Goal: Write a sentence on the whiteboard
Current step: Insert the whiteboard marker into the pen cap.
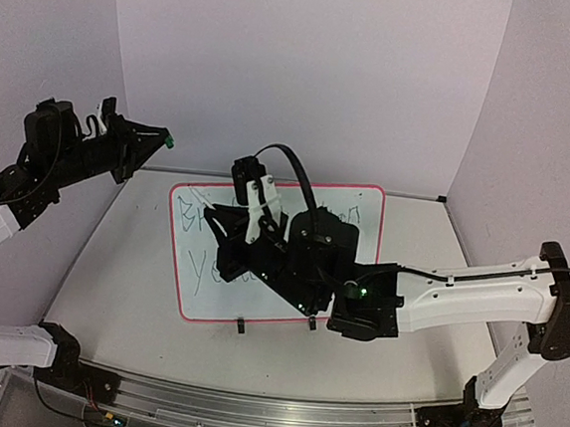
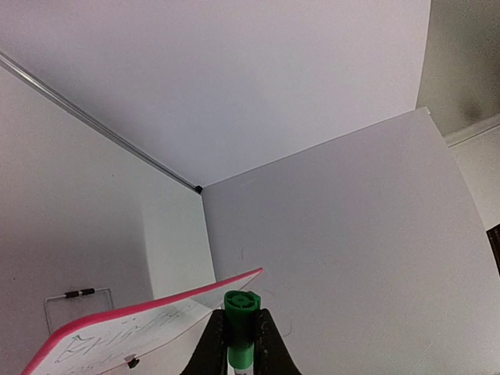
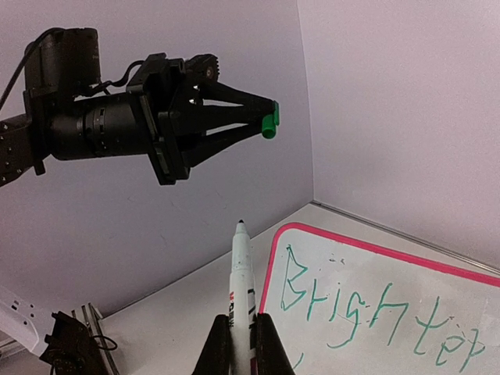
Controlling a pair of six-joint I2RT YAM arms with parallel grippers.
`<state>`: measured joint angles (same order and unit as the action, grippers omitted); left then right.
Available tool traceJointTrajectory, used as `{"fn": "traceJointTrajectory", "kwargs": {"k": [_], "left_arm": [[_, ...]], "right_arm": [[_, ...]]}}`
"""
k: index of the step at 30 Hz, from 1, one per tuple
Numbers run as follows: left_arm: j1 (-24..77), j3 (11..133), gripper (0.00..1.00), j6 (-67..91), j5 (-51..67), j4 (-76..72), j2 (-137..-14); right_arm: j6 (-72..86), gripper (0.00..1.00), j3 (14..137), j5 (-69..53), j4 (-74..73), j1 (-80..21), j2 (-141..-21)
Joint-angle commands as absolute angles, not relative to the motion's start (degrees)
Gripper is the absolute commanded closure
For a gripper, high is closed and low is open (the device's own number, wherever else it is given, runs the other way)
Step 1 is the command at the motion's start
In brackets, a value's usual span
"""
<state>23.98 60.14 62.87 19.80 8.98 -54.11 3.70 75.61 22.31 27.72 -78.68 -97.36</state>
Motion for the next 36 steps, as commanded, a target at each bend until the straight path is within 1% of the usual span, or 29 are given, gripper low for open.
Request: {"fn": "traceJointTrajectory", "kwargs": {"k": [1, 12, 36], "left_arm": [[28.5, 59.3, 1.00, 63.4, 18.7, 4.1, -55.4], [32.4, 56.6, 1.00, 64.9, 17.3, 0.4, -57.2], [33.8, 55.8, 1.00, 66.1, 18.6, 0.3, -57.5]], "right_arm": [[1.8, 1.00, 79.3, 28.9, 27.2, -79.1, -99.1], [0.5, 1.00, 82.4, 36.2, 27.6, -79.1, -102.7], [-2.5, 1.00, 85.4, 37.2, 27.7, -79.1, -105.1]]}}
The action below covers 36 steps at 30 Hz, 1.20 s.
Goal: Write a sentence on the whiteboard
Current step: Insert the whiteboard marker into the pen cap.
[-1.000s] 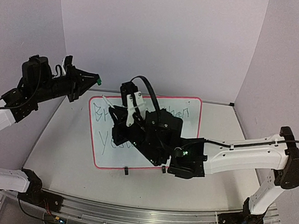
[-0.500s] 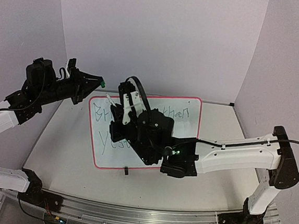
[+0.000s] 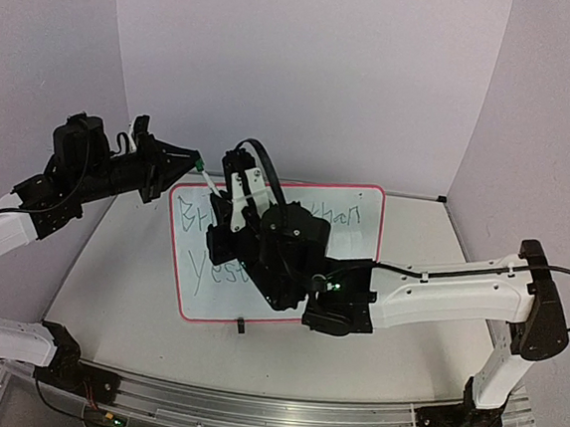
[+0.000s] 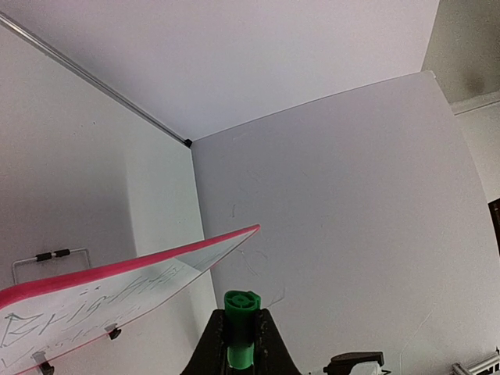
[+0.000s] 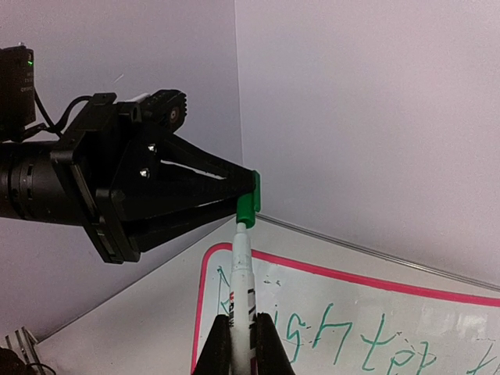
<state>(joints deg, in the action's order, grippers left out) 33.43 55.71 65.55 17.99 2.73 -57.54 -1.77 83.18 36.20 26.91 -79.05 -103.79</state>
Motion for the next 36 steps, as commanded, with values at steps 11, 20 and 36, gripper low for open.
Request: {"fn": "traceJointTrajectory", "kwargs": {"k": [11, 20, 36], "left_arm": [[34.6, 55.4, 1.00, 67.1, 18.9, -1.7, -57.5], [34.9, 54.8, 1.00, 67.2, 18.8, -2.0, -57.5], [35.2, 54.5, 1.00, 67.8, 19.0, -2.5, -57.3]], "right_arm": [[-2.8, 1.00, 85.9, 37.7, 27.6, -79.1, -105.7], [-4.2, 1.00, 86.3, 39.1, 27.7, -79.1, -105.7], [-5.0, 1.00, 86.7, 40.4, 27.6, -79.1, -106.3]]}}
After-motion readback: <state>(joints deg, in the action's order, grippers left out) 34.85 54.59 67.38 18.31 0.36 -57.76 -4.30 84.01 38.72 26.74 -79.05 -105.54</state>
